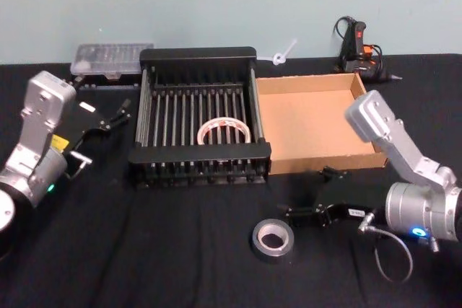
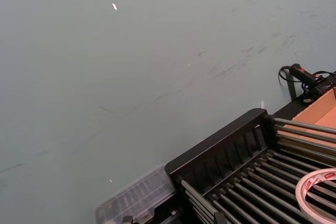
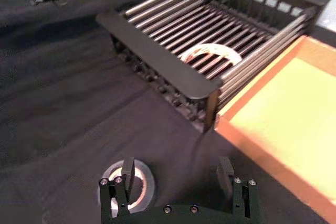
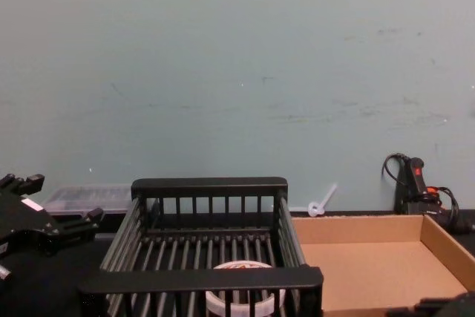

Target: Pick up the white tape and place it into the black box , Pick up the silver tape and place it into the brown box.

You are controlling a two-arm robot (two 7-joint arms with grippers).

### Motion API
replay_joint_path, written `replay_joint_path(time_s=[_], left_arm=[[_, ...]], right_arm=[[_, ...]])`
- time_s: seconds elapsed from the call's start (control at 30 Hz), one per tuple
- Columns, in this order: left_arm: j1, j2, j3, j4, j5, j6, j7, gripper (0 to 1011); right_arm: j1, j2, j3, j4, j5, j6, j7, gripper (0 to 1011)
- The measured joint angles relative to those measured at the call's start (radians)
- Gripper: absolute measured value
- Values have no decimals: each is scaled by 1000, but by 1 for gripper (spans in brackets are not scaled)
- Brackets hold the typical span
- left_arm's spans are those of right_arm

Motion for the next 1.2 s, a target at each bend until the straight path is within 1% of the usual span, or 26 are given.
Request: replay_joint_path(time_s=[0.1,0.13,0.27,0.37,0.43,0.8,1.2], left_arm=[[0,0,0,0,0,0,0,1001],[0,0,0,0,0,0,0,1001],[0,0,0,0,0,0,0,1001],[0,0,0,0,0,0,0,1001],[0,0,0,0,0,0,0,1001],[0,0,0,0,0,0,0,1001],[0,0,0,0,0,0,0,1001]], right_arm=[[17,4,-29,12,-4,5,10,1003],[17,4,-29,12,-4,5,10,1003],[40,5,-64,29,-17,14,22,1002],[50,3,-77,38,-22,16,25,1002],[62,0,-93,50,-30,20,28,1002],[85,-8,-126,73,-50,40,33,1002],[93,-14,-141,86,-61,48,40,1002]])
